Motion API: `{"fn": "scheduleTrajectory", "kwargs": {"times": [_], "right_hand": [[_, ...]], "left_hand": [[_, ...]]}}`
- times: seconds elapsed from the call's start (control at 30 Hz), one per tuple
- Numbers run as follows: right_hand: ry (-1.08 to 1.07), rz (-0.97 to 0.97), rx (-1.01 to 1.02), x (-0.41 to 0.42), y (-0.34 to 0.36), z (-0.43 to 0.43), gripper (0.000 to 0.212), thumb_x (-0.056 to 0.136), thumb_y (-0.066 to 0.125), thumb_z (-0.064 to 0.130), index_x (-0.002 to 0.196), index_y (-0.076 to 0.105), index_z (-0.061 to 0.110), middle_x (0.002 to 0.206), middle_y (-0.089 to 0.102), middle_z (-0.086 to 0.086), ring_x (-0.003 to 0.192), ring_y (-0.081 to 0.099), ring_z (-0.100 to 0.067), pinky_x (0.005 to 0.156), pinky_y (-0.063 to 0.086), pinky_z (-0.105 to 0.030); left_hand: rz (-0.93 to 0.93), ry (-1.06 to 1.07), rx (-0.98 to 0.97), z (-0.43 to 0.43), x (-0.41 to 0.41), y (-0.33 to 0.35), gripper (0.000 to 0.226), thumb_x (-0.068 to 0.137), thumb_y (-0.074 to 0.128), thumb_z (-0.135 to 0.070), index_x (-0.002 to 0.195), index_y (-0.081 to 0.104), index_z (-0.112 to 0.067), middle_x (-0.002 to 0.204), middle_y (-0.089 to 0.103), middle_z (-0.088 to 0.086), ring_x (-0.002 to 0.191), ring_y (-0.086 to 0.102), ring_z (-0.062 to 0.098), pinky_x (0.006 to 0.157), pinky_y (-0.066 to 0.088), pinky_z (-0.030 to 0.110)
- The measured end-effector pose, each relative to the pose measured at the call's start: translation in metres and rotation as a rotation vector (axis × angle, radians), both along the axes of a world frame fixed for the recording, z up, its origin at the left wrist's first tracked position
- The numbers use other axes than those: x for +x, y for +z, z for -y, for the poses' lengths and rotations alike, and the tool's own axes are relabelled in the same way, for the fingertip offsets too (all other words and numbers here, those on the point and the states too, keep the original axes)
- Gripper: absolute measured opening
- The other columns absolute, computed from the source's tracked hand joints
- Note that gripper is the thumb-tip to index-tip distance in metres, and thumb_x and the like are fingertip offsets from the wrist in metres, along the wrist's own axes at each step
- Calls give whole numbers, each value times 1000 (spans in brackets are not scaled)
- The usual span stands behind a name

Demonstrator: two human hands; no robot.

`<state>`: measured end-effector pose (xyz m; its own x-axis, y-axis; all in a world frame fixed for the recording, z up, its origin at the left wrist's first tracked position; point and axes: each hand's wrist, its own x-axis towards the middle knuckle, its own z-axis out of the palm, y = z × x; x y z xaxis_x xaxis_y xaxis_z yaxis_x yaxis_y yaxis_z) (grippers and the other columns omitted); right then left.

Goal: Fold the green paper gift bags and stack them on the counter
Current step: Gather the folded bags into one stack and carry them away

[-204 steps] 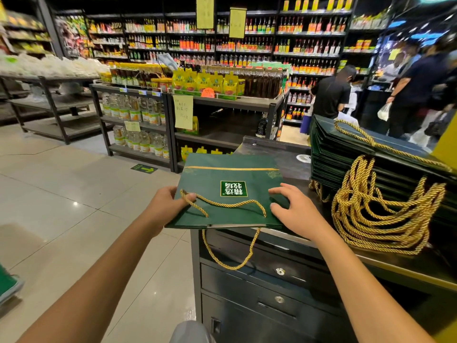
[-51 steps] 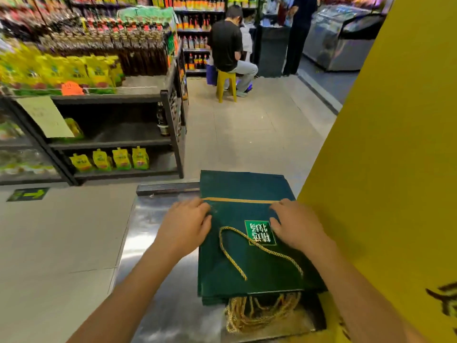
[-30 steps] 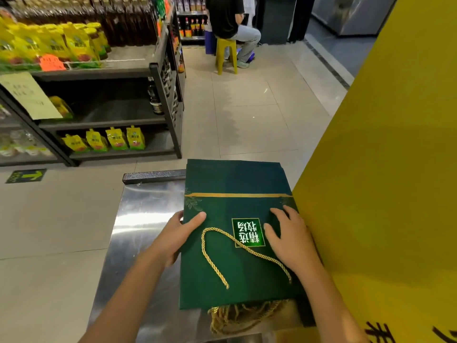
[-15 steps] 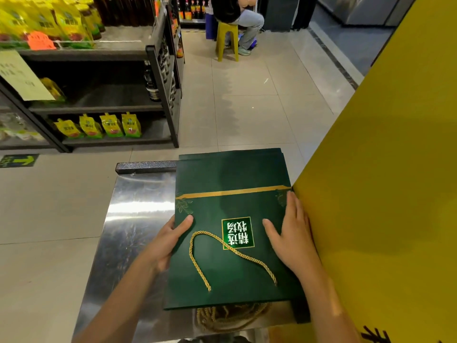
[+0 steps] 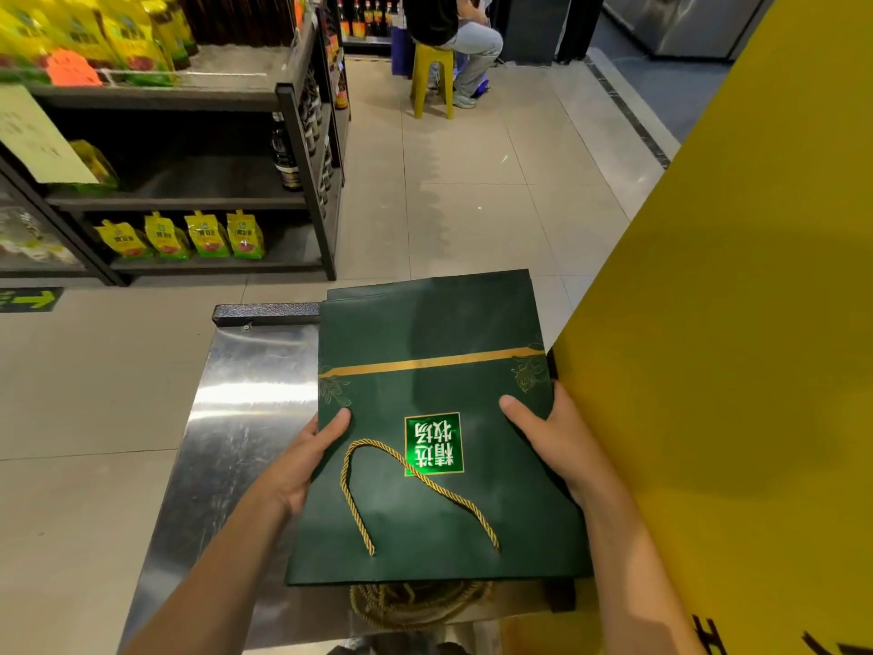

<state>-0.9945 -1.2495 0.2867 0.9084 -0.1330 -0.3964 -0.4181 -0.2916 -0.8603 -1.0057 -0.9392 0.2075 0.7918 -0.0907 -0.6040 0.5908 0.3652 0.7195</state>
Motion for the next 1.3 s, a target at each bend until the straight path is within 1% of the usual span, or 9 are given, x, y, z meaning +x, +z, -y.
{"fn": "scheduleTrajectory", "kwargs": {"times": [0.13, 0.27, 0.4, 0.63, 0.83, 1.07, 1.13, 1.23, 1.3], "right_hand": [[-23, -14, 48, 0, 5, 1, 64, 85, 77, 48, 141, 52, 32, 131, 66, 8, 114, 65, -14, 96, 57, -42], [-54, 7, 75, -5, 20, -3, 69, 81, 80, 51, 141, 49, 34, 127, 63, 11, 112, 65, -14, 90, 58, -35], [-28, 59, 61, -7, 30, -7, 62, 84, 77, 50, 138, 50, 36, 121, 62, 15, 104, 62, -5, 77, 53, -23], [-51, 50, 137, -7, 27, -1, 59, 81, 81, 49, 133, 57, 34, 120, 70, 8, 101, 72, -15, 82, 62, -38], [-54, -48, 235, -10, 20, -6, 59, 79, 81, 52, 130, 57, 33, 116, 73, 1, 99, 74, -24, 85, 62, -49], [21, -53, 284, -4, 22, -49, 68, 71, 85, 58, 128, 59, 30, 114, 75, 0, 98, 75, -23, 85, 62, -49], [45, -51, 265, -5, 23, -68, 72, 69, 84, 61, 129, 59, 29, 115, 74, 2, 100, 74, -21, 87, 61, -48], [75, -52, 251, -9, 25, -106, 54, 81, 79, 53, 125, 57, 30, 116, 71, 5, 102, 71, -18, 87, 61, -42], [100, -44, 245, -11, 23, -131, 53, 83, 78, 51, 128, 58, 29, 117, 71, 5, 103, 70, -16, 85, 60, -38]], "left_hand": [[18, 23, -38, -2, -3, 9, 61, 82, 79, -34, 137, 59, -16, 131, 66, 19, 115, 67, 38, 108, 46, 56], [55, 30, -65, -8, -8, 23, 92, 54, 99, -43, 133, 61, -13, 124, 70, 20, 101, 73, 35, 83, 62, 46], [47, 68, -111, -6, -14, 34, 58, 83, 69, -30, 137, 57, -10, 119, 72, 20, 94, 74, 32, 79, 63, 43], [87, 10, -50, -6, -18, 48, 76, 71, 87, -48, 134, 60, -15, 124, 70, 18, 104, 72, 34, 88, 60, 46], [146, -80, 105, -21, -18, 79, 37, 95, 62, -33, 129, 63, -18, 114, 76, 8, 96, 76, 25, 71, 61, 30], [130, 0, 91, -63, -34, 91, 48, 89, 66, -34, 133, 60, -14, 119, 73, 16, 97, 74, 32, 76, 63, 38], [134, 11, 79, -82, -40, 90, 64, 80, 80, -44, 134, 60, -15, 121, 72, 17, 100, 73, 34, 78, 63, 40], [146, -1, 77, -117, -48, 89, 100, 50, 97, -54, 135, 60, -17, 126, 70, 17, 106, 71, 37, 84, 62, 43], [148, 0, 69, -140, -52, 89, 102, 48, 98, -52, 136, 59, -17, 127, 69, 18, 107, 70, 38, 84, 61, 44]]}}
